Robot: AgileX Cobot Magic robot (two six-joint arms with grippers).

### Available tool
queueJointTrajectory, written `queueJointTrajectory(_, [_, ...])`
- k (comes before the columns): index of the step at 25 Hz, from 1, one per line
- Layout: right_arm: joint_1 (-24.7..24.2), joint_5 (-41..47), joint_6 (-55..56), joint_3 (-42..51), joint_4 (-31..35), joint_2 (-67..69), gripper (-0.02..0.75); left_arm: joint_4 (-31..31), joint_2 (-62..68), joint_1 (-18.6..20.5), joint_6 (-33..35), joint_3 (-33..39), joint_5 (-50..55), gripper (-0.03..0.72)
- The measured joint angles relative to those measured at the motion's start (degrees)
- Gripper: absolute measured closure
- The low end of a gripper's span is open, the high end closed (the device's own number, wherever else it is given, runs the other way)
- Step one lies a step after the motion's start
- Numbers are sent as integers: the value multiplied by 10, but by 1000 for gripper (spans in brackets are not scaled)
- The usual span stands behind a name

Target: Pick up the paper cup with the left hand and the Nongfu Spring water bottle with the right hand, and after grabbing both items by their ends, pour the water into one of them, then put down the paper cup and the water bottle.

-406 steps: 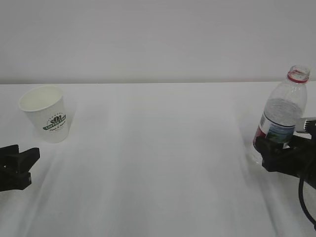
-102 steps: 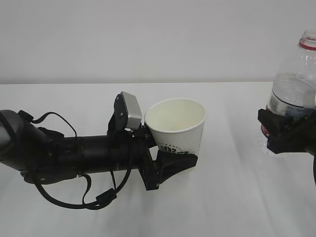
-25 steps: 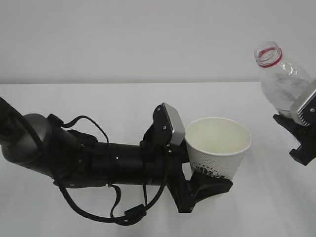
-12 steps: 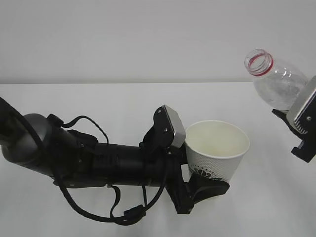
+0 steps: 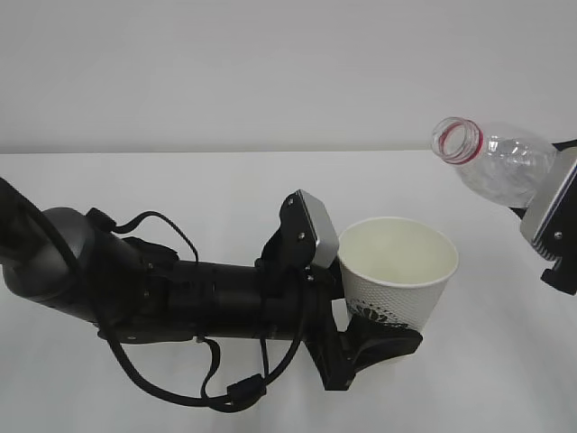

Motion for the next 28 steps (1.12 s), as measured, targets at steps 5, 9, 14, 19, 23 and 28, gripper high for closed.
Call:
queueJointTrajectory(5, [0,-18,-49,0,40,0,297,0,0,0,0,0,-6,145])
queueJointTrajectory(9, [0,-25,-60,0,45,0,297,0,0,0,0,0,-6,145])
queueJointTrajectory(14, [0,-39,-91,0,45,0,297,0,0,0,0,0,-6,145])
queueJointTrajectory(19, [0,-47,-123,0,45,0,297,0,0,0,0,0,-11,145])
queueJointTrajectory(23, [0,-54,-147,0,45,0,297,0,0,0,0,0,-11,145])
queueJointTrajectory(28, [0,-55,-175,0,45,0,297,0,0,0,0,0,-11,145])
